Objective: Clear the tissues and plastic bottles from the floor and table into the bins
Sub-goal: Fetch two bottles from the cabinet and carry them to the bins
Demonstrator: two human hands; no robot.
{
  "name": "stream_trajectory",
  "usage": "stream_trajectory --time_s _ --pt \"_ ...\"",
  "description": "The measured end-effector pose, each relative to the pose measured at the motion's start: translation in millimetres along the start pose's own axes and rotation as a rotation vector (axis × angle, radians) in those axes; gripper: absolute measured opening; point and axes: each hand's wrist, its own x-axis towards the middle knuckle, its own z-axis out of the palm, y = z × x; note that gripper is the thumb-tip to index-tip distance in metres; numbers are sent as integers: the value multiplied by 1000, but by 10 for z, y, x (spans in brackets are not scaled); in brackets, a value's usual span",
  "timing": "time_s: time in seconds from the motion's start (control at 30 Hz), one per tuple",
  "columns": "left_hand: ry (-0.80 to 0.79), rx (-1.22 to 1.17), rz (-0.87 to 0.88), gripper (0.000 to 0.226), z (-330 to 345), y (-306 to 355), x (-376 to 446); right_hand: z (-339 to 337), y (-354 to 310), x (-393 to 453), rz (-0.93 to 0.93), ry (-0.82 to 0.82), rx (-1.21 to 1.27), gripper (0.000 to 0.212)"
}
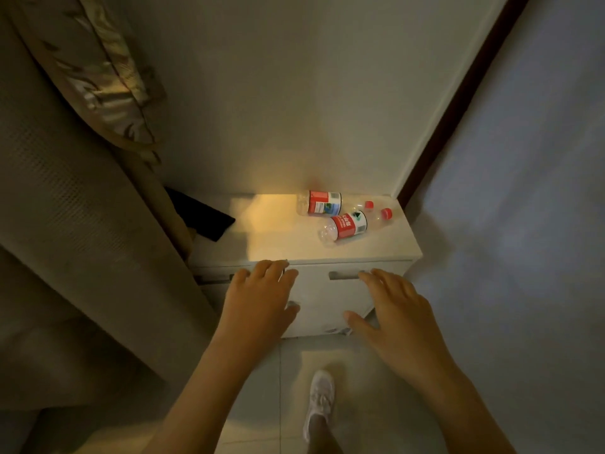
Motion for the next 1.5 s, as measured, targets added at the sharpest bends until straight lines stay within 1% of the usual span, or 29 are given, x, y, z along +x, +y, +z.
stream_trajectory --time_s 0.07,0.23,0.4,0.5,0.67,0.83,0.87,0.9,0.93,0.97,1.0,1.03,1.1,1.13,1.17,1.23,1.27,1.37,1.4,1.5 --pt "-15 -4 -2 57 81 27 336 10 158 362 -15 -24 -4 67" --pt "-110 7 -45 57 230 131 1214 -27 588 1222 -23 -96 -3 67" --pt "-152 31 -47 56 386 251 1938 -29 913 1917 12 -146 -42 67" --pt "-154 -6 -65 57 478 256 2273 39 996 2254 51 -180 -49 66" --pt "-159 -58 -62 60 660 112 2826 223 1061 2640 118 -230 12 66" --pt "-190 -60 28 67 893 -8 3373 396 1054 2940 183 -290 32 69" --pt "-199 -60 40 67 940 -31 3454 423 1034 2988 190 -281 36 73" --pt "-213 -56 44 68 990 -63 3517 448 1016 3028 188 -249 50 85" --pt "-223 -48 40 68 1041 -100 3568 496 1020 3068 189 -226 67 103" --pt "-232 -36 30 68 1090 -138 3610 552 1034 3108 198 -226 80 116" --pt "-245 -18 14 68 1126 -167 3647 593 1040 3147 208 -231 89 118" --pt "-267 1 -7 66 1152 -184 3684 602 1029 3184 211 -243 106 112" --pt "-327 19 -56 65 1199 -182 3751 593 985 3256 218 -273 115 78" --pt "-351 10 -70 67 1221 -167 3776 606 977 3289 231 -277 101 65" --pt "-368 -8 -74 71 1251 -151 3785 621 969 3319 242 -266 93 60" --pt "-371 -67 -67 81 1326 -114 3784 657 916 3350 292 -247 87 61" --pt "-365 -99 -60 86 1362 -93 3781 683 894 3357 317 -208 106 62" --pt "-336 -181 -39 88 1439 -26 3778 762 888 3382 345 -22 164 62" --pt "-329 -195 -36 86 1456 -6 3776 779 912 3387 353 -25 150 64" --pt "-319 -204 -47 84 1484 28 3784 844 1005 3367 376 -87 152 84"
